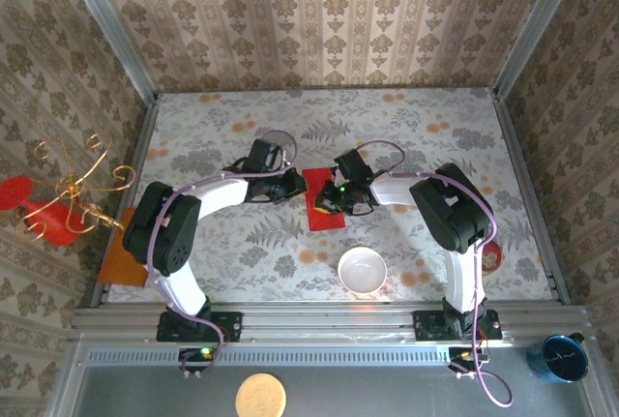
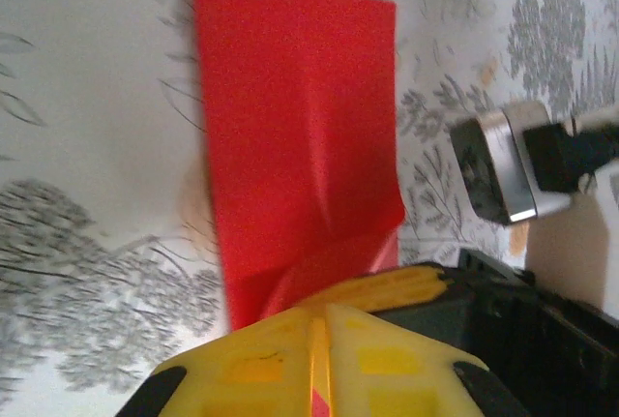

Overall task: Fold a paper plane with a square sheet of paper (pick it up from the middle)
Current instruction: Fold the triangle a second time at the center of the table.

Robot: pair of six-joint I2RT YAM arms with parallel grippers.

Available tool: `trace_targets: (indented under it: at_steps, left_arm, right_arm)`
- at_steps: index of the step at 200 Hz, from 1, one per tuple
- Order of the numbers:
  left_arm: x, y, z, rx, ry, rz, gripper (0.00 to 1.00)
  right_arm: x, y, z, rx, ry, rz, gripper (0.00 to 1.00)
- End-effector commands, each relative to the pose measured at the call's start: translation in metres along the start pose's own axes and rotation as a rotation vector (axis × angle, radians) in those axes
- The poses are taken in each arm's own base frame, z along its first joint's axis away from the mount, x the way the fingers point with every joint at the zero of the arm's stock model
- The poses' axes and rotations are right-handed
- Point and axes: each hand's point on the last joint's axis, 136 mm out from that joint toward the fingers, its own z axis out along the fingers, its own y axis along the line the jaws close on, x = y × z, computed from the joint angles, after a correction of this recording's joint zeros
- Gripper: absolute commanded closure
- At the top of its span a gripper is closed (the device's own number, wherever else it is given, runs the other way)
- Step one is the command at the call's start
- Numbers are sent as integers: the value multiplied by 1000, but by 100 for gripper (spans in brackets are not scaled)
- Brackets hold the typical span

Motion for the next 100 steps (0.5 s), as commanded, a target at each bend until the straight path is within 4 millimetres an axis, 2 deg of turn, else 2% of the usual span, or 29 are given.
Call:
trace_targets:
  at_steps: [1,39,100]
  left_arm:
    - [10,-3,12,13,45,0,91]
    - [16,1,22,-2,76,-3,95]
    - [19,12,32,-56,104,-7,97]
  right_arm:
    - [7,-21,5,63,23,23,95]
    - [7,-23,6,69,27,27,98]
    - [7,-23,5,67,25,32,98]
